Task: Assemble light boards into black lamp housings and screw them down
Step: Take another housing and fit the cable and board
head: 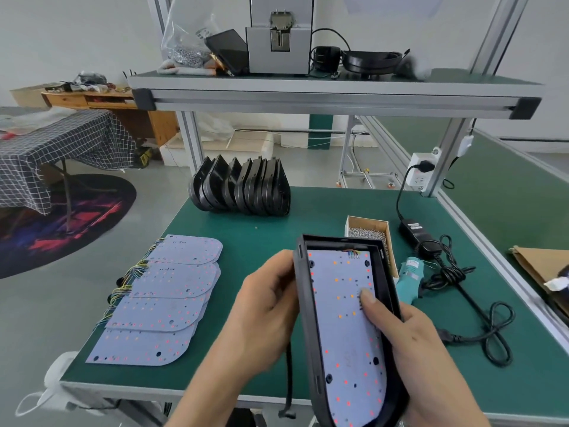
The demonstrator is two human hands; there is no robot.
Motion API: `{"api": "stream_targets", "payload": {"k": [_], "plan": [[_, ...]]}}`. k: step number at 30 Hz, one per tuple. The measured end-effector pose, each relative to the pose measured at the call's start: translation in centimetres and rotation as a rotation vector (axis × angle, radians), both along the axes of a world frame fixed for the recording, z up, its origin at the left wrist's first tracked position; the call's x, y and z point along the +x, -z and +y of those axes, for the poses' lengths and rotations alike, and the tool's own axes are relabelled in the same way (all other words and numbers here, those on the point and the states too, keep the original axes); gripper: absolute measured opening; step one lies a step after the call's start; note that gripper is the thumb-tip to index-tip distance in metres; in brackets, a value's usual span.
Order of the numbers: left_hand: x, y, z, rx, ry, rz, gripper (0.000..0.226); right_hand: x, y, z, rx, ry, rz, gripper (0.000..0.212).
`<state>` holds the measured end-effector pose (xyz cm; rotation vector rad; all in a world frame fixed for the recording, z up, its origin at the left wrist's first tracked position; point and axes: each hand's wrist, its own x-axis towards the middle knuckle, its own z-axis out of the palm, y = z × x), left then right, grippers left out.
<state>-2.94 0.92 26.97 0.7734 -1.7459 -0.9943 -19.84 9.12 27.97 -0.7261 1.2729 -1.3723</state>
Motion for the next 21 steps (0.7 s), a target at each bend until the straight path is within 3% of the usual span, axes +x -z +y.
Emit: {"api": "stream_targets", "payload": {"k": [5,8,12,14,18,21], "plan": [[0.5,0.3,0.1,-0.147,-0.013,-0.016,0.031,-0.2,-0.9,0.7,-0.003,-0.050,0.059,0.034],[0.8,0.7,0.2,-0.254,-0.026,-0.003,0.044,-0.3,-1.2,1.0,-0.009,-0.093,0.145,0.055],[0.8,0.8,0.6,-0.237,-0.165,-0.039,0.027,-0.3,-1.7,1.3,-0.025,-0.102,0.212,0.057],[0.2,0.0,0.9,-0.317,-0.125,0.013,0.025,-0.1,-2.0,1.5,-0.023,-0.111,0.222,0.054],[-0.7,-0.5,1.0,-0.271,-0.133,0.054,0.038,-0.1,-2.2,1.5,-0.025,-0.060,0.219,0.043],[-1.0,-0.7,1.3,-0.227,-0.109,0.134,0.020,-0.2,-2.4,1.6,-0.009,-0.040,0.232,0.052]]}}
